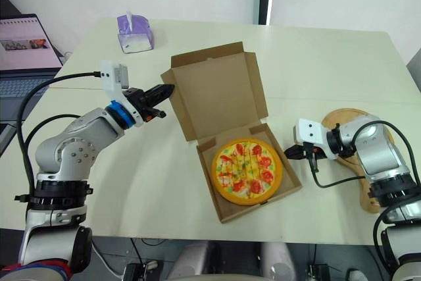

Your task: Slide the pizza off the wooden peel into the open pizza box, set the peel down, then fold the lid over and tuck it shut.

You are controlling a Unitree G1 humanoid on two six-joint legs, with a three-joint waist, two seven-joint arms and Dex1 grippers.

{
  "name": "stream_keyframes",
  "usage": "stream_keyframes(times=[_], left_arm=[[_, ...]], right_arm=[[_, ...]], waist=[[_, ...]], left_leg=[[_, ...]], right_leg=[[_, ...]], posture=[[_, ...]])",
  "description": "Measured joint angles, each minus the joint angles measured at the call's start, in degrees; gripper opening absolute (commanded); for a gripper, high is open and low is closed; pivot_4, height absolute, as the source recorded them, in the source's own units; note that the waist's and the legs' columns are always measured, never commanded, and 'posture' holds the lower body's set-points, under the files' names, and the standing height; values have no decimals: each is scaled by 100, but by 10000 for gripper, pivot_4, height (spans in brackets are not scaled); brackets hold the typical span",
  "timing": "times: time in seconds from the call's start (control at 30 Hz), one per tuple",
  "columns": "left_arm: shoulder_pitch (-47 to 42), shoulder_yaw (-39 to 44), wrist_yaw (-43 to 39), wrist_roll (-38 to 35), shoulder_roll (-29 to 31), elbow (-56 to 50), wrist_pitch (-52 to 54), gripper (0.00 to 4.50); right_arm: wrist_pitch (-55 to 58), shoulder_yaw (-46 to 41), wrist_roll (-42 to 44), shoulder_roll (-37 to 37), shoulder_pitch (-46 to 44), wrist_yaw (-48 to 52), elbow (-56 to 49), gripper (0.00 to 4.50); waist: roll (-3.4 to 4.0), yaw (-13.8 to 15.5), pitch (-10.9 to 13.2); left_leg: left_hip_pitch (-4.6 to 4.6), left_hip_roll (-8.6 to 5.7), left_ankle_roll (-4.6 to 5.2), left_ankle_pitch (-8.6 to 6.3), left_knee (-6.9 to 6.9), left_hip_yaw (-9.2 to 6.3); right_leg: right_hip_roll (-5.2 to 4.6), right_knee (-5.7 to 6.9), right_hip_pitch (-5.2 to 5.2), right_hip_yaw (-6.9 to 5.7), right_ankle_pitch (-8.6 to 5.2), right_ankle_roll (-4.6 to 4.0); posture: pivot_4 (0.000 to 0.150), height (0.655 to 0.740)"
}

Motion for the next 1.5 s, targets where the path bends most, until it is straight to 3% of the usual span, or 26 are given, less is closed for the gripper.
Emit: stream_keyframes(times=[0.23, 1.03, 1.5], left_arm=[[-759, -196, -592, 727, -532, 803, -302, 0], [-1825, -168, -1192, 1749, -1626, 2310, -1175, 0], [-1868, -165, -1299, 2173, -1711, 2773, -1746, 0]], right_arm=[[473, -145, 191, -95, 641, -461, -802, 1547], [417, -575, 186, -128, 806, -1687, -551, 1547], [532, -779, 344, -88, 781, -2071, -437, 1547]], waist=[[-4, 26, 2], [-8, 28, 4], [-8, 11, 4]], left_leg=[[-2, -4, -9, 5, 2, -4], [-3, -5, -13, 7, 3, -4], [-2, -5, -13, 7, 4, -3]], right_leg=[[0, -1, 1, -1, 2, 4], [0, 2, 0, -3, 3, 6], [0, 6, 0, -2, 4, 6]], posture=[[1500, 7400], [1500, 7400], [1500, 7400]])
